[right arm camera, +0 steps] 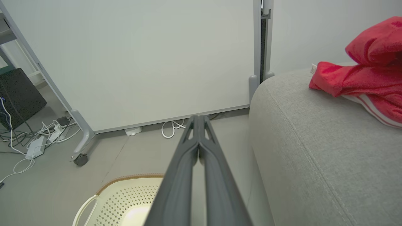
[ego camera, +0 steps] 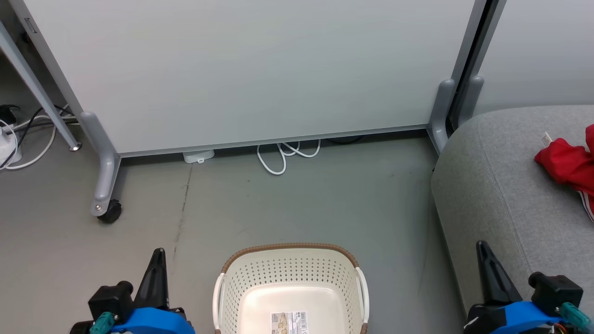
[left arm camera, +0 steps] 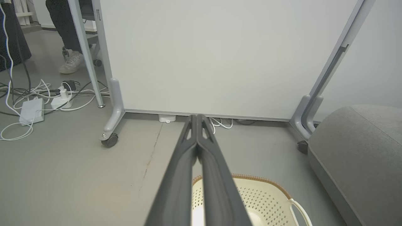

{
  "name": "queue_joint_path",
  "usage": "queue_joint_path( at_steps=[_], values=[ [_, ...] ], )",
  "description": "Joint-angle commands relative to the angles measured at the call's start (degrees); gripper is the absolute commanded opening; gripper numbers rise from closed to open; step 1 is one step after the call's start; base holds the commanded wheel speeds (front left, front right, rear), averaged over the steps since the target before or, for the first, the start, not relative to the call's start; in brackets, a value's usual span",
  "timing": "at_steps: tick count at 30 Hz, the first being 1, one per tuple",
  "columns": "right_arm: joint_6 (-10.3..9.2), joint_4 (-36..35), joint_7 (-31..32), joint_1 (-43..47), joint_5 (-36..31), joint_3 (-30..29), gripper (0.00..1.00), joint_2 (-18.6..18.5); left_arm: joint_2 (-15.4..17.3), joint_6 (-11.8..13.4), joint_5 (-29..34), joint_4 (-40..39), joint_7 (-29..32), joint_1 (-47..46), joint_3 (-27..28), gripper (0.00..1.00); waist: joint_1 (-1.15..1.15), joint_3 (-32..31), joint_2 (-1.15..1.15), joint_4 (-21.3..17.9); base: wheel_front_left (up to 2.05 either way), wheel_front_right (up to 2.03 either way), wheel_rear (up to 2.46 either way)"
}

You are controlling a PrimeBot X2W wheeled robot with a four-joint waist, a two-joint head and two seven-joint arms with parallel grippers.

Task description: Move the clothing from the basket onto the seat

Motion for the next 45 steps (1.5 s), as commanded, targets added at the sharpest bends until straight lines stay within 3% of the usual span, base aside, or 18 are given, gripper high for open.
queue_joint_path(
  at_steps=[1,24,45],
  values=[
    [0.0,-0.8,0.6,-0.9,2.6,-0.4,0.0,-0.1,0.1,0.0,-2.5,-1.0,0.6,-1.6,0.6,0.0,0.0,0.0,0.0,0.0,0.0,0.0,0.0],
    [0.0,-2.1,6.2,-2.0,25.7,-1.0,0.0,0.1,0.1,-0.2,-25.9,-3.9,6.0,-2.2,1.9,0.0,0.0,0.0,0.0,-0.5,0.0,0.0,0.0],
    [0.0,-2.7,10.2,-2.9,41.3,-1.6,0.0,0.3,0.1,-0.3,-41.8,-5.5,10.0,-2.8,3.2,0.0,0.0,0.1,0.0,-0.9,0.0,0.0,0.0]
  ],
)
